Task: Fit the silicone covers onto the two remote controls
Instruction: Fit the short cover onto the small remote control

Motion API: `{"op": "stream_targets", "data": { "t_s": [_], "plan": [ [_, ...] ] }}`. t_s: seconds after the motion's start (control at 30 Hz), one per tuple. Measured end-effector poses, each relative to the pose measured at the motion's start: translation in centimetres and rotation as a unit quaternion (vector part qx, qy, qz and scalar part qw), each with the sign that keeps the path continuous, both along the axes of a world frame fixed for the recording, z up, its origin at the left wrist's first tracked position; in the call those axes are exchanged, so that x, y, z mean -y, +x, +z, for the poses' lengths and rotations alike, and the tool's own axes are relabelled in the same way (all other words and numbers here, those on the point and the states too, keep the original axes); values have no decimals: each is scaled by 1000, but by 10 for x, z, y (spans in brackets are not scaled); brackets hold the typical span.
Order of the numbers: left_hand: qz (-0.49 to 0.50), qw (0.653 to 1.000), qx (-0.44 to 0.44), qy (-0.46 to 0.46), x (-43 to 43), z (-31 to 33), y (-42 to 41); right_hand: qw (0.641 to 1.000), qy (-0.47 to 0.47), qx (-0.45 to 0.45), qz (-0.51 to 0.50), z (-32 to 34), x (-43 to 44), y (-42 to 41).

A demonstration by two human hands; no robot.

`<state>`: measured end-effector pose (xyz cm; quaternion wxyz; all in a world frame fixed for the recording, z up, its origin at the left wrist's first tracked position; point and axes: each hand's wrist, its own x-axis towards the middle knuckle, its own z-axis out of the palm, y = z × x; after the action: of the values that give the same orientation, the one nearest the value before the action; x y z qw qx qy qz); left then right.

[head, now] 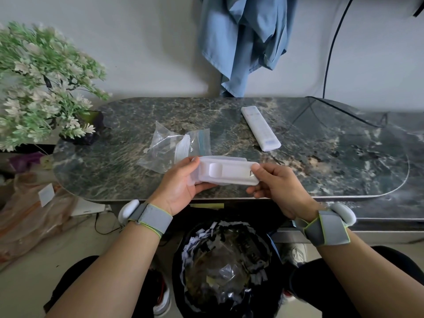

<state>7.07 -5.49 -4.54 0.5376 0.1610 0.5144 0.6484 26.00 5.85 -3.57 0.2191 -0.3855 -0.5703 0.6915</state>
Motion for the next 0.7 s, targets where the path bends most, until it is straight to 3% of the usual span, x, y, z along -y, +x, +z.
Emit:
{"op": "stream_targets", "data": {
  "t_s": [0.2, 0.43, 0.7],
  "plan": [
    [4, 1000, 3, 9, -1, 1, 2, 999, -22, 24, -15, 1, -3, -1],
    [66, 998, -9, -13, -2, -2, -3, 996, 91, 15, -6, 5, -1, 0],
    [92, 995, -4, 40, -1, 2, 3, 998, -33, 42, -39, 17, -1, -3]
  ]
}}
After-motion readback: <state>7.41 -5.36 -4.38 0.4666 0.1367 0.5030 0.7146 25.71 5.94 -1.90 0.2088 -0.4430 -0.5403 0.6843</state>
